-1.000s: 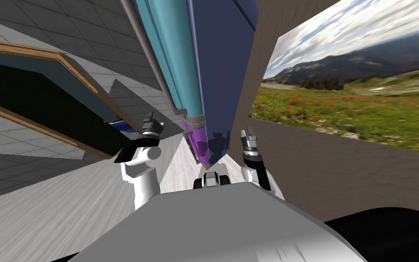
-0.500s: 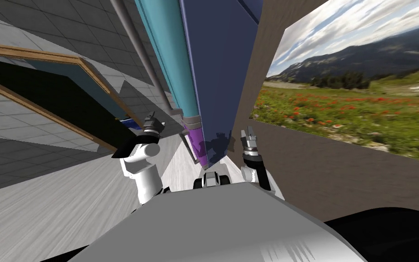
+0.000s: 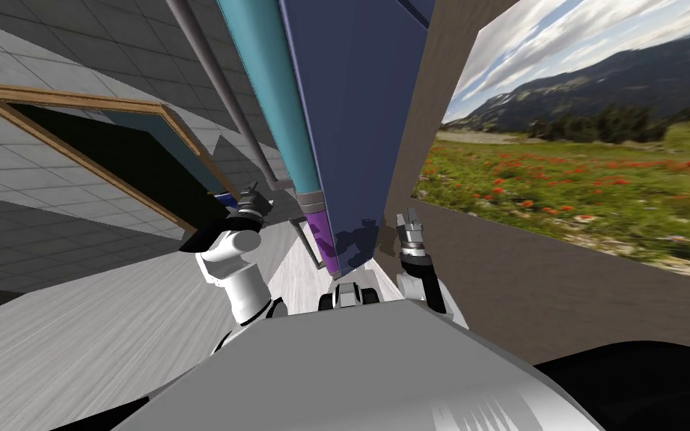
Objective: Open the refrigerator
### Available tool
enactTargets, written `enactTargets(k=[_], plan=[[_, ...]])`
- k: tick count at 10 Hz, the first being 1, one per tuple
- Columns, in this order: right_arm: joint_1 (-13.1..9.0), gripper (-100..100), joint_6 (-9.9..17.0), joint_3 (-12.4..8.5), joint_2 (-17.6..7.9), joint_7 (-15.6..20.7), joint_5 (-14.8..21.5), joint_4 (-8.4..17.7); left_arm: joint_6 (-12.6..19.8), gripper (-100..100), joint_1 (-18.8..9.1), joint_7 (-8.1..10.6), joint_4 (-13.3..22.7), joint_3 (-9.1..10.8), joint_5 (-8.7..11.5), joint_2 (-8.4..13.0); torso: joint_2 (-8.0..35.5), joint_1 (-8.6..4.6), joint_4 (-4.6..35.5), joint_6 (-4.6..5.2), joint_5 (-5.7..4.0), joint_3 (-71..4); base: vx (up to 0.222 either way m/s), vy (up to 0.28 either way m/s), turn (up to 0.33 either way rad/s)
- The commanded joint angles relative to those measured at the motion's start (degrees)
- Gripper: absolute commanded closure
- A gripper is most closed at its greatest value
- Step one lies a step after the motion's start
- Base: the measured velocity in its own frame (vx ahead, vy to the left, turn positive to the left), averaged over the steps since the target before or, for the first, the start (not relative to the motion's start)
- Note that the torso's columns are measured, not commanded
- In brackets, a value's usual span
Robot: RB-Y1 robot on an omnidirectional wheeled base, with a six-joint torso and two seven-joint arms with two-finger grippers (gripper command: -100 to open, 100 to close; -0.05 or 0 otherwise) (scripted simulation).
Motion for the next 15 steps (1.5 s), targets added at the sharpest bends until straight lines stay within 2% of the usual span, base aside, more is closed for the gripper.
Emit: enactTargets(k=[1,5,6,7,9,10,11,12,13,14,15], plan=[[0.0,0,0.0,0.0,0.0,0.0,0.0,0.0,4.1,-100,-2.6,-0.83,0.6,1.48,1.0,-0.2,0.1,-0.27,0.0,0.05,-0.07,0.0,0.010,-0.207,0.129],[0.0,0,0.0,0.0,0.0,0.0,0.0,0.0,8.4,-100,-5.4,-1.64,1.0,3.12,2.1,-0.8,0.1,0.18,0.0,0.01,0.05,0.0,0.003,-0.143,0.105],[0.0,0,0.0,0.0,0.0,0.0,0.0,0.0,7.6,-100,-5.0,-1.50,1.0,2.84,1.9,-0.7,0.1,0.13,0.0,0.02,0.04,0.0,-0.003,-0.045,0.017],[0.0,0,0.0,0.0,0.0,0.0,0.0,0.0,9.8,-100,-6.1,-1.22,0.1,3.50,1.7,-0.3,0.1,0.16,0.0,0.03,0.04,0.0,0.060,-0.015,0.000],[0.0,0,0.0,0.0,0.0,0.0,0.0,0.0,11.7,-100,-7.1,-0.90,-0.8,4.12,1.6,0.1,-0.2,-0.01,-0.1,0.02,-0.01,-0.1,0.112,-0.008,0.016],[0.0,0,0.0,0.0,0.0,0.0,0.0,0.0,10.9,-100,-6.5,-1.03,-0.6,3.91,1.7,-0.1,-0.3,-0.03,-0.1,0.12,-0.06,-0.2,0.037,-0.002,0.041],[0.0,0,0.0,0.0,0.0,0.0,0.0,0.0,9.4,100,-5.9,-1.28,0.3,3.38,1.8,-0.4,-0.3,-0.10,-0.1,0.26,-0.11,-0.3,-0.063,0.012,-0.030],[0.0,0,0.0,0.0,0.0,0.0,0.0,0.0,8.3,100,-5.3,-1.47,0.8,3.00,1.9,-0.6,-0.2,-0.06,-0.3,0.25,0.05,-0.2,-0.118,0.010,-0.031],[0.0,0,0.0,0.0,0.0,0.0,0.0,0.0,8.9,100,-5.9,-1.30,0.0,3.33,1.8,-0.3,-0.2,0.07,-0.3,0.15,0.13,-0.2,-0.066,-0.004,-0.014],[0.0,0,0.0,0.0,0.0,0.0,0.0,0.0,10.1,100,-4.5,-0.28,-2.1,2.55,2.5,-0.4,-0.2,-0.03,0.0,0.02,-0.05,-0.1,0.036,0.186,-0.071],[0.0,0,0.0,0.0,0.0,0.0,0.0,0.0,10.1,100,-4.5,-0.28,-2.1,2.55,2.5,-0.4,-0.3,0.41,0.1,0.12,-0.07,-0.2,0.053,0.253,-0.052]])
